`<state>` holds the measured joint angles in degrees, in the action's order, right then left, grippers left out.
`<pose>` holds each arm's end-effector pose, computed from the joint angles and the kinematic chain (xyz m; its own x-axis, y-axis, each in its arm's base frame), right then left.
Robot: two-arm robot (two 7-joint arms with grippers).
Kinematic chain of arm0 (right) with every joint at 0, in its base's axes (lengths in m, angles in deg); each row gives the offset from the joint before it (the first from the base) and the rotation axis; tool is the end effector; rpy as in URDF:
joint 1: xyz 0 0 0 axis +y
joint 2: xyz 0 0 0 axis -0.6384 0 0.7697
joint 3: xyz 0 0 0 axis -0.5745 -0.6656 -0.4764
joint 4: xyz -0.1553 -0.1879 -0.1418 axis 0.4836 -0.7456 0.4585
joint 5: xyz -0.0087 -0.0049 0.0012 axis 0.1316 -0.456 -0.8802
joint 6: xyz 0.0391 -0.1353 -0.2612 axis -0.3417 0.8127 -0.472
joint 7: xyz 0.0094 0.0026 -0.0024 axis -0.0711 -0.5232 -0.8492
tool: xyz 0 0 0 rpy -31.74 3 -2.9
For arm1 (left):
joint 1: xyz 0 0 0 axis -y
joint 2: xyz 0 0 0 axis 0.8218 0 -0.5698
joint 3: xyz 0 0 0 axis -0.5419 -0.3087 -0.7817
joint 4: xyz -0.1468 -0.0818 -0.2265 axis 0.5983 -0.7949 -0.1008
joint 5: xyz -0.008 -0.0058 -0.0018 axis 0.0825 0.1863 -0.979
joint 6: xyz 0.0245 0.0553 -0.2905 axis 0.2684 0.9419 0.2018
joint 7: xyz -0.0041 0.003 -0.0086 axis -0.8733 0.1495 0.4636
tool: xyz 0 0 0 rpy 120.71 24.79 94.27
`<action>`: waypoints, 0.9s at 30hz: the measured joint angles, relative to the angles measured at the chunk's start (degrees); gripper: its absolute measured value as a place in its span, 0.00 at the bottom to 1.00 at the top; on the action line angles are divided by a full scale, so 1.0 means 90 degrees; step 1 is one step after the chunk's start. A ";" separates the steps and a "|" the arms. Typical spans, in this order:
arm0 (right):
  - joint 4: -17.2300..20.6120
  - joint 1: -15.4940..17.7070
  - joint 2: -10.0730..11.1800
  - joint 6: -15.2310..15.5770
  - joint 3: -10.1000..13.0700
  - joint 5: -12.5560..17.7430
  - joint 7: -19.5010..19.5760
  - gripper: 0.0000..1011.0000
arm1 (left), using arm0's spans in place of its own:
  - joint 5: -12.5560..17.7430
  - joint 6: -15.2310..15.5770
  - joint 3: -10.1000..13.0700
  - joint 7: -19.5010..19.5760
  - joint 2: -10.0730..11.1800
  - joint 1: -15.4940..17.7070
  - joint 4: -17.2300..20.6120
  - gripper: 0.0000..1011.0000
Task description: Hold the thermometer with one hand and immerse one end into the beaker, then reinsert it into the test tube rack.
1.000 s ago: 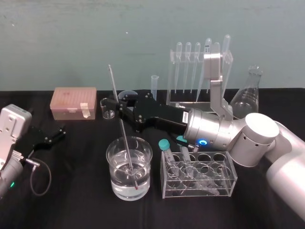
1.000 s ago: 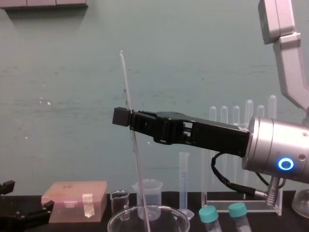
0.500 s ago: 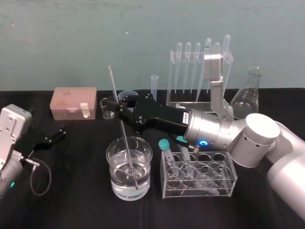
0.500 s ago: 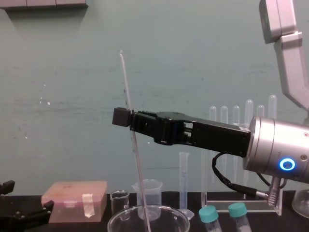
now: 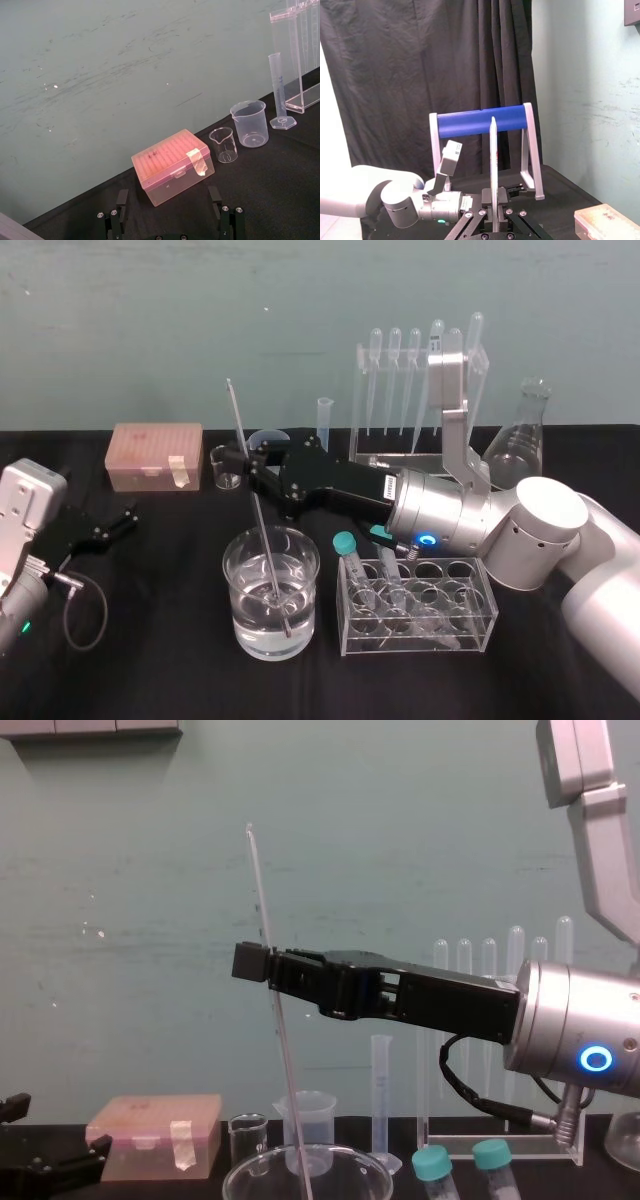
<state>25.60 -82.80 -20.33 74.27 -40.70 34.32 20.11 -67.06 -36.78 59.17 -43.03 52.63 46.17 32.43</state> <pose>0.4233 0.0401 -0.2192 0.9723 -0.2314 -0.0331 0.2337 0.9585 0.1632 0.3454 0.0813 -0.2935 0.2923 0.8802 0.3739 -0.9552 0.2873 0.0703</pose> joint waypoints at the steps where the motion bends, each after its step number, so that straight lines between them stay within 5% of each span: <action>1: 0.0000 0.0000 -0.0003 0.0007 -0.0002 0.0000 0.0001 0.06 | 0.0000 0.0000 0.0000 0.0000 0.0000 0.0000 0.0000 1.00; 27: 0.0005 -0.0015 0.0017 0.0024 -0.0021 0.0008 -0.0006 0.06 | -0.0001 0.0000 0.0000 0.0000 0.0000 0.0000 0.0000 1.00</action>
<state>25.65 -82.93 -20.18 74.48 -40.89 34.39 20.06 -67.07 -36.78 59.17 -43.03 52.63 46.17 32.43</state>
